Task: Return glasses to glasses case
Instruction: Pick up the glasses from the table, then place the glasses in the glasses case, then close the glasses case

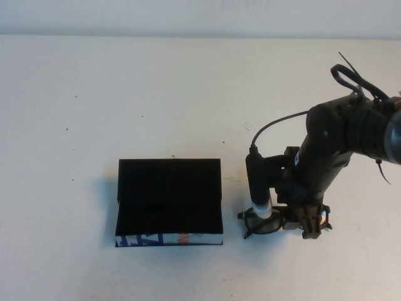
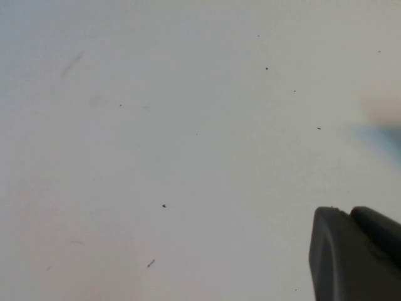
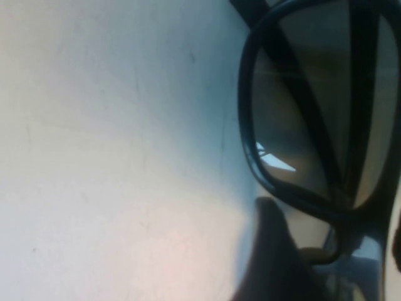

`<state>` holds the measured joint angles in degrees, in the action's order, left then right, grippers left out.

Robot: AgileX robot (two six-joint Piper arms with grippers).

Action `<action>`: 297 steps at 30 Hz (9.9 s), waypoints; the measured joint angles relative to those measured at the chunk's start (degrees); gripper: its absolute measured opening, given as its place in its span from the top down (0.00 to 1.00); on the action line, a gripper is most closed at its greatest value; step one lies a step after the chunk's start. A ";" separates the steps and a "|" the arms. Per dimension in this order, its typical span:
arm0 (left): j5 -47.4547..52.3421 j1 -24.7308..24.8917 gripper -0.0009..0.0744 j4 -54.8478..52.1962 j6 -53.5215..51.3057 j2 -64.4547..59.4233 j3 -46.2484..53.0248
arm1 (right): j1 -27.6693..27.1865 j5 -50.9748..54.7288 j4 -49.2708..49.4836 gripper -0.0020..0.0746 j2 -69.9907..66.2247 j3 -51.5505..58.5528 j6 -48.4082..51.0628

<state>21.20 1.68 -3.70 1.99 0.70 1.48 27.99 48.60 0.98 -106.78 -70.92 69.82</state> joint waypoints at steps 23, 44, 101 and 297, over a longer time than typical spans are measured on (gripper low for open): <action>0.00 0.00 0.99 0.00 0.00 0.00 0.00 | -0.05 11.41 -0.38 0.89 2.97 -0.13 -1.48; 0.00 0.00 0.99 0.00 0.00 0.00 0.00 | 17.91 21.22 2.10 0.89 -13.09 -36.67 -7.05; 0.00 0.00 0.99 0.00 0.00 0.00 0.00 | 18.11 19.29 7.19 0.52 -20.21 -38.81 -12.91; 4.15 22.11 0.99 101.83 -103.71 -94.04 -31.71 | 5.48 18.08 21.44 0.99 -20.36 -43.45 -47.61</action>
<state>25.35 23.78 98.12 -101.71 -93.34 -30.23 33.47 66.68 22.42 -127.14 -114.37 22.21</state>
